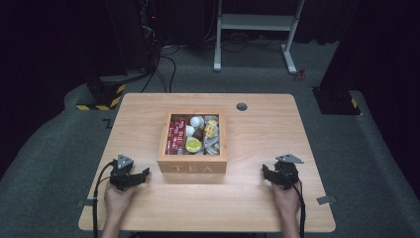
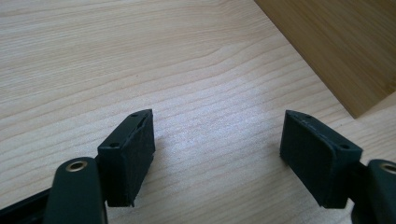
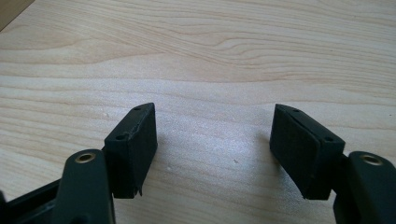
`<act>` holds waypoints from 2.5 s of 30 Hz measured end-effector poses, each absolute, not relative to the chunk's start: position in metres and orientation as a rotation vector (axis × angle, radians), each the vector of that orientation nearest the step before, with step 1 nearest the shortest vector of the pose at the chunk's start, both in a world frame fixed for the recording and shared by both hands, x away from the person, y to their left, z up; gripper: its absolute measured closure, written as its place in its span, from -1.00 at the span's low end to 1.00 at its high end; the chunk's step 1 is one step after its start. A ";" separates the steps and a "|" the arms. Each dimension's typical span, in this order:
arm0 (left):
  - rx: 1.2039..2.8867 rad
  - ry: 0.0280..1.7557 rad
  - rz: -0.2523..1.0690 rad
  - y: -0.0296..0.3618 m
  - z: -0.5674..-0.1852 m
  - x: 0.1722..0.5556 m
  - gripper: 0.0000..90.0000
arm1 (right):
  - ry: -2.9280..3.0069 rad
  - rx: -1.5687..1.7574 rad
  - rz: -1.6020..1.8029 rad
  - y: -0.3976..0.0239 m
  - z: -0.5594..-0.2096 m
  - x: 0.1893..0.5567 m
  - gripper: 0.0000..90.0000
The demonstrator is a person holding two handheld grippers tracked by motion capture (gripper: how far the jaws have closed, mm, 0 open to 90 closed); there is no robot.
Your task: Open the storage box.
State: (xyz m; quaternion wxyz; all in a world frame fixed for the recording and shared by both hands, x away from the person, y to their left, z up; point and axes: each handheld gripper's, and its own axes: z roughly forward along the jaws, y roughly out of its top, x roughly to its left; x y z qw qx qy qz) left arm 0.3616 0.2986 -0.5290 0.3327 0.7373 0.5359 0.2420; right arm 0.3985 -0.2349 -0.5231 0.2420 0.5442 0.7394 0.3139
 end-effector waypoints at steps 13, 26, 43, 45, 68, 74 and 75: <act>1.931 1.384 0.631 0.298 -0.529 0.361 -0.33 | 2.022 1.484 0.856 -0.235 -0.523 0.398 -0.29; 1.945 1.370 0.611 0.297 -0.529 0.358 -0.43 | 2.022 1.484 0.857 -0.235 -0.523 0.399 -0.29; 1.953 1.323 0.571 0.291 -0.528 0.360 -0.42 | 2.028 1.480 0.860 -0.235 -0.523 0.399 -0.30; 1.933 1.311 0.565 0.293 -0.524 0.358 -0.41 | 2.027 1.483 0.860 -0.235 -0.523 0.398 -0.30; 1.906 1.127 0.471 0.283 -0.513 0.341 0.47 | 2.028 1.485 0.861 -0.235 -0.523 0.399 -0.30; 1.887 1.085 0.390 0.282 -0.511 0.338 0.72 | 2.028 1.484 0.861 -0.235 -0.523 0.399 -0.30; 1.888 1.073 0.389 0.281 -0.510 0.338 0.75 | 2.028 1.484 0.861 -0.235 -0.523 0.398 -0.30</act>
